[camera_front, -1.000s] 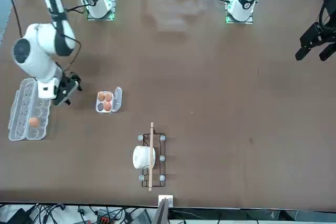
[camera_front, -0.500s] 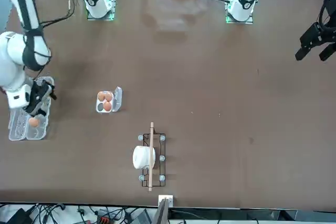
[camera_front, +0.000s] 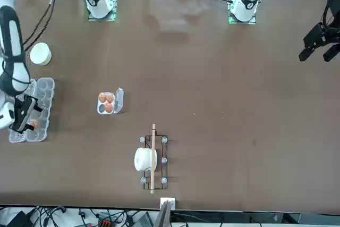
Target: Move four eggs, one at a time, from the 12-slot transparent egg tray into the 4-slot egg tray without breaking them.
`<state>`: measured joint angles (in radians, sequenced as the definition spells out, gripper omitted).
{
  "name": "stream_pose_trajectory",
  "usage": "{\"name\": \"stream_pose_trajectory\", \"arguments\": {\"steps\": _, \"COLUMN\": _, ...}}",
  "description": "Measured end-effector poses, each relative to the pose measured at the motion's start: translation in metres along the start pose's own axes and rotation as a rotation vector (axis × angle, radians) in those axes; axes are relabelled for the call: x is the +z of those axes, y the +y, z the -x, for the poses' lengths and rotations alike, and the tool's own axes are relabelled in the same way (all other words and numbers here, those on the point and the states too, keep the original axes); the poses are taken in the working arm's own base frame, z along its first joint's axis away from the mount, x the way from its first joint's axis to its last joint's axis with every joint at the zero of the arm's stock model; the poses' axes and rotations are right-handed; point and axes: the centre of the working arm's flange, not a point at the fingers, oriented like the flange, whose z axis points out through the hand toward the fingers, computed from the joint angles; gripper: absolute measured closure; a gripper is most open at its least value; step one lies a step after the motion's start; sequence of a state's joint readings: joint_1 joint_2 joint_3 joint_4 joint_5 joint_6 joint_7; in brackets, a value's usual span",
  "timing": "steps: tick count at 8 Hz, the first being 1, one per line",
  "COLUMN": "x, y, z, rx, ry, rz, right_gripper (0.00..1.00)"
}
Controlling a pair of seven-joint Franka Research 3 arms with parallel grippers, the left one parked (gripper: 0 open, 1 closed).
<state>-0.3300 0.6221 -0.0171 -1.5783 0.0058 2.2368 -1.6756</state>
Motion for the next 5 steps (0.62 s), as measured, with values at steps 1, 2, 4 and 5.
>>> {"name": "stream_pose_trajectory", "arguments": {"steps": 1, "x": 0.005, "y": 0.002, "z": 0.005, "rx": -0.043, "ry": 0.0, "rz": -0.002, "right_gripper": 0.0}}
{"name": "stream_pose_trajectory", "arguments": {"steps": 2, "x": 0.008, "y": 0.004, "z": 0.01, "rx": -0.083, "ry": 0.0, "rz": -0.004, "right_gripper": 0.0}}
{"name": "stream_pose_trajectory", "arguments": {"steps": 4, "x": 0.018, "y": 0.008, "z": 0.024, "rx": -0.136, "ry": -0.001, "rz": -0.005, "right_gripper": 0.0}}
{"name": "stream_pose_trajectory", "arguments": {"steps": 5, "x": 0.027, "y": 0.011, "z": 0.032, "rx": -0.151, "ry": 0.0, "rz": -0.009, "right_gripper": 0.0}}
